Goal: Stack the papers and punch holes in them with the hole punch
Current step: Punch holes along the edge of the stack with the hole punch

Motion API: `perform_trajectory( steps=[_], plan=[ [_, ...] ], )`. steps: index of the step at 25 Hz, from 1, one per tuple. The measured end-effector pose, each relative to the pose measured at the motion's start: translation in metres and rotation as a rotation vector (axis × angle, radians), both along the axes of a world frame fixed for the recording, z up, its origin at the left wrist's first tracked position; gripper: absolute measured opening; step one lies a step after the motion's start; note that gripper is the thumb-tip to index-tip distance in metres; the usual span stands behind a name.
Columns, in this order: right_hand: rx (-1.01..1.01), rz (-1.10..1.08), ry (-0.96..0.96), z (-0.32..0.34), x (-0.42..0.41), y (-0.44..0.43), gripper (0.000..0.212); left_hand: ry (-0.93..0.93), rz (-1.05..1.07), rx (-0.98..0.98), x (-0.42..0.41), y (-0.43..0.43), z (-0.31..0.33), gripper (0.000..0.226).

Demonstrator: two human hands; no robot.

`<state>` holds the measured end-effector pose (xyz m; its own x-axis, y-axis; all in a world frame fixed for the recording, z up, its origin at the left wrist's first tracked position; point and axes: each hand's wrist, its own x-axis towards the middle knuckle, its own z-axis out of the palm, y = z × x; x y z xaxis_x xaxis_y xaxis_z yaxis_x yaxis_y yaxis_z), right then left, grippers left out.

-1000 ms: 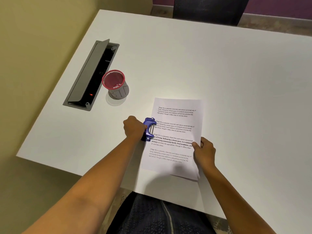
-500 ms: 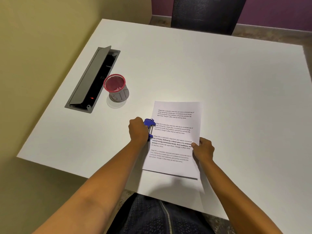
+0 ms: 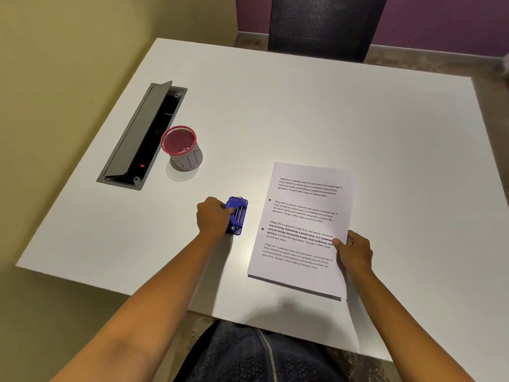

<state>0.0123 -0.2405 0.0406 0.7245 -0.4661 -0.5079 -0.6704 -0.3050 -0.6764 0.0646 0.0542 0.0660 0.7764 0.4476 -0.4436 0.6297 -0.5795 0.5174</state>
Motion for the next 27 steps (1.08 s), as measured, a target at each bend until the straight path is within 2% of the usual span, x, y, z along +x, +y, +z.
perform_trajectory(
  steps=[3,6,9,11,15,27],
  plan=[
    [0.042,-0.01,-0.067,0.012,-0.004,-0.004,0.027,-0.104,0.051,-0.037,-0.012,-0.002,0.008,0.038],
    [0.106,-0.027,-0.156,0.026,-0.007,-0.003,0.028,-0.245,0.104,-0.16,-0.026,-0.014,0.022,0.022],
    [0.142,-0.031,-0.224,0.041,-0.007,0.0,0.025,-0.103,0.095,-0.497,-0.033,-0.025,0.031,0.032],
    [0.146,-0.023,-0.252,0.05,-0.007,0.004,0.023,-0.028,0.072,-0.643,-0.036,-0.029,0.035,0.038],
    [0.158,-0.004,-0.284,0.064,-0.008,0.009,0.028,-0.108,0.031,-0.637,-0.038,-0.032,0.038,0.03],
    [0.16,-0.004,-0.353,0.078,-0.017,0.01,0.037,-0.2,0.185,-0.682,-0.04,-0.024,0.053,0.025]
  ],
)
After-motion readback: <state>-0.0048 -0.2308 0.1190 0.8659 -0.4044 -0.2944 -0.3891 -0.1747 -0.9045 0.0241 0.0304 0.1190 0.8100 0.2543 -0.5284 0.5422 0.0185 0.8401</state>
